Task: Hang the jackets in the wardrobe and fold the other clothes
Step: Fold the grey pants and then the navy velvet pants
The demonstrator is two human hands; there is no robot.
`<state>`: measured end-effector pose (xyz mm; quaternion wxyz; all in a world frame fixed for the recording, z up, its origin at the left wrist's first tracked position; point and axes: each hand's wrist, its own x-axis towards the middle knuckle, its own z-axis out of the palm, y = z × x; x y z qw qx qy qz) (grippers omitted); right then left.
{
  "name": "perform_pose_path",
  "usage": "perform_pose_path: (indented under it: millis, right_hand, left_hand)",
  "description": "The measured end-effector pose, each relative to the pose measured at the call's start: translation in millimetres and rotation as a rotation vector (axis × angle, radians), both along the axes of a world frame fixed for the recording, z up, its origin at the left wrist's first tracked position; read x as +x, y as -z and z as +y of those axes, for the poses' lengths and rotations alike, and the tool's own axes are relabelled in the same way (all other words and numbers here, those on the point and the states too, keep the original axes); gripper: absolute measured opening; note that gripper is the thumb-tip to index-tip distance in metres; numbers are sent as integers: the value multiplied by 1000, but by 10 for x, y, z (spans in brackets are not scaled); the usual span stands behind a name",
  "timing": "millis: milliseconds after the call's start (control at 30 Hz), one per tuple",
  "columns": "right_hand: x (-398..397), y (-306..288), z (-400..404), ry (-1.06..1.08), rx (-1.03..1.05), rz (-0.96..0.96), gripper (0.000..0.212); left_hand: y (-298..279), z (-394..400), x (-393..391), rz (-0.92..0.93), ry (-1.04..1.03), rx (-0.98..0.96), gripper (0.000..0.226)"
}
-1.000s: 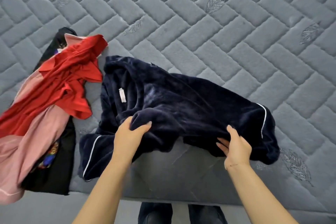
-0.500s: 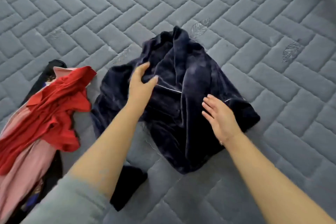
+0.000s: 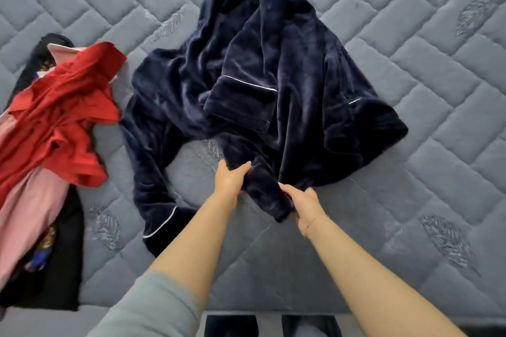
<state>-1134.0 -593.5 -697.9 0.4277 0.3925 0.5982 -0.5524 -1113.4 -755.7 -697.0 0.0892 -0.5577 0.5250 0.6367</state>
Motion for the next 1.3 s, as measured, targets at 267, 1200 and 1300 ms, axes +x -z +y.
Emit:
perform_pose_path:
  millis: [267, 1200, 1300]
  right_hand:
    - [-278, -536, 1459, 83, 288, 343, 18]
    - [1457, 6, -284, 235, -18, 145, 52]
    - [1667, -87, -231, 265, -18, 94, 47]
  left_hand:
    - [-158, 1443, 789, -140, -35, 303, 41]
    - [-75, -825, 1871, -155, 358, -249, 32]
    - [-289, -585, 2426, -304, 423, 73, 33]
